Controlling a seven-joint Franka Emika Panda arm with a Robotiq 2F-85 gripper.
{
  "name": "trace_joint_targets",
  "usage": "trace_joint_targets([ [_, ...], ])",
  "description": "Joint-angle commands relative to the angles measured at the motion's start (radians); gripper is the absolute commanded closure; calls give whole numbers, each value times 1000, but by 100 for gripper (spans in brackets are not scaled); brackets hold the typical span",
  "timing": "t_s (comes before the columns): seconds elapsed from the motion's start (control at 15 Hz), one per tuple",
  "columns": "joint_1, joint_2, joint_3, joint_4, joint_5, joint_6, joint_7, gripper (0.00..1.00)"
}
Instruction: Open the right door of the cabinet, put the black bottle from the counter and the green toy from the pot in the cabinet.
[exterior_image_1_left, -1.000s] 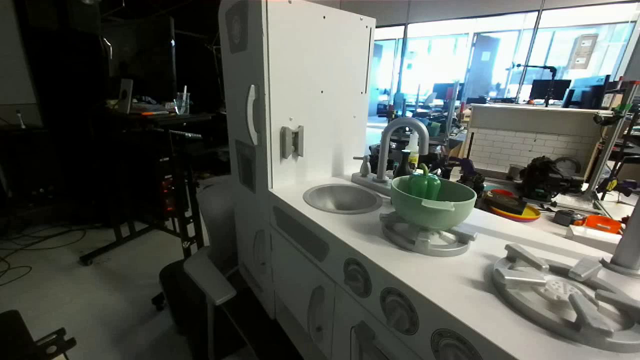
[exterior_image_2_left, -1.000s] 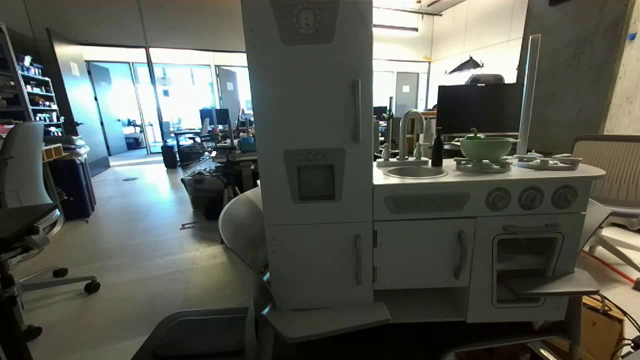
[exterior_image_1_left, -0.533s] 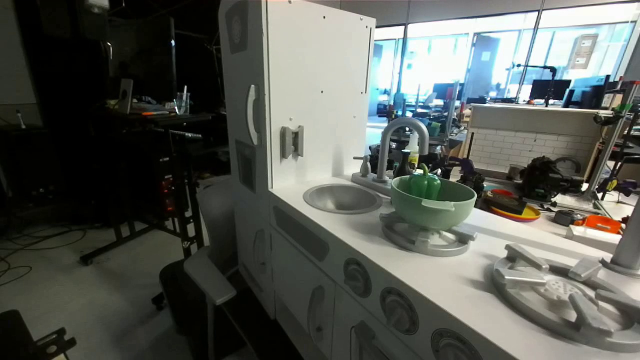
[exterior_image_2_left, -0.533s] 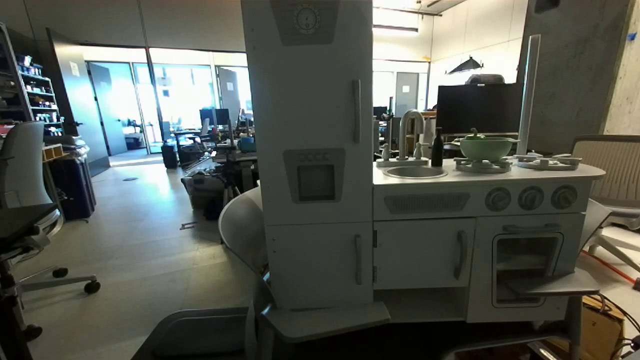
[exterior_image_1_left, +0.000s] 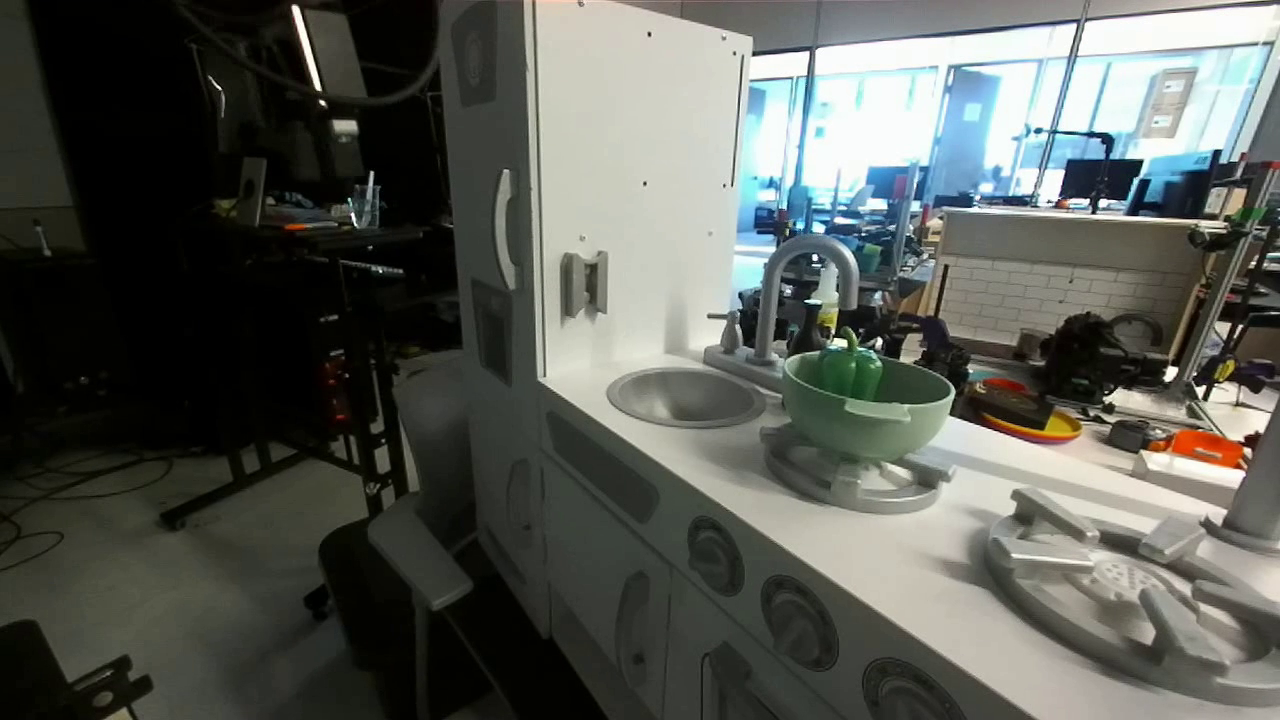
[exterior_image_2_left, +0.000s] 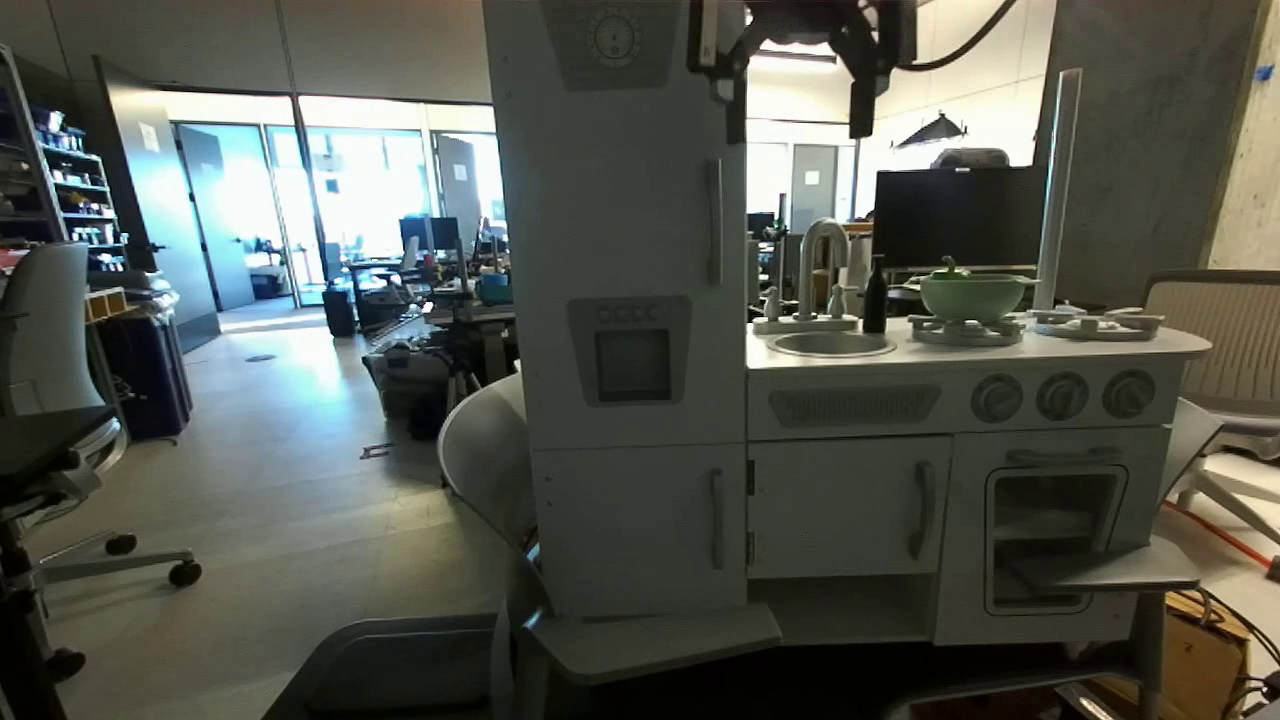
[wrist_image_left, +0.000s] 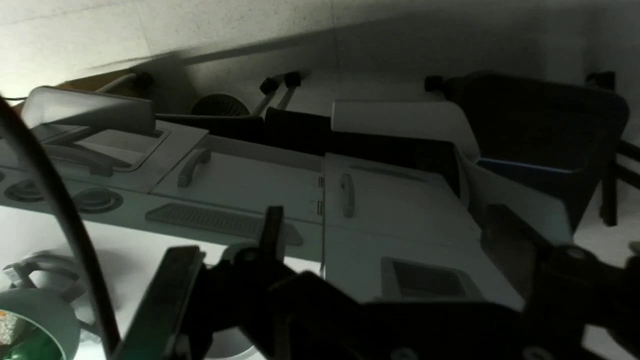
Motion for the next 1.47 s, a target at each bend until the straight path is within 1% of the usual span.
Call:
trace_joint_targets([
  [0.0, 46, 169, -50, 201, -135, -41, 138, 0],
  [0.13, 61, 244, -83, 262, -171, -10, 168, 0],
  [0.2, 77, 283, -96, 313, -186, -20, 183, 0],
  [0.27, 92, 306, -108, 341, -198, -15, 199, 0],
  [0.33, 95, 333, -124, 352, -206, 16, 201, 0],
  [0.47, 128, 368, -143, 412, -220, 7, 221, 0],
  [0.53, 124, 392, -154, 410, -218, 43, 214, 0],
  [0.67, 146, 424, -167, 465, -213, 24, 217, 0],
  [0.73, 146, 435, -176, 461, -209, 49, 212, 0],
  [0.87, 163, 452, -186, 501, -206, 26, 213, 0],
  [1.0, 157, 465, -195, 489, -203, 63, 207, 0],
  [1.07, 171, 464, -196, 508, -205, 37, 214, 0],
  [1.13, 167, 466, -200, 492, -205, 61, 212, 6],
  [1.2, 165, 466, -203, 484, -205, 74, 210, 28],
  [1.27, 175, 463, -204, 497, -208, 55, 216, 30],
  [1.33, 176, 462, -206, 485, -210, 71, 218, 33],
  [1.4, 176, 460, -208, 472, -211, 85, 219, 40],
])
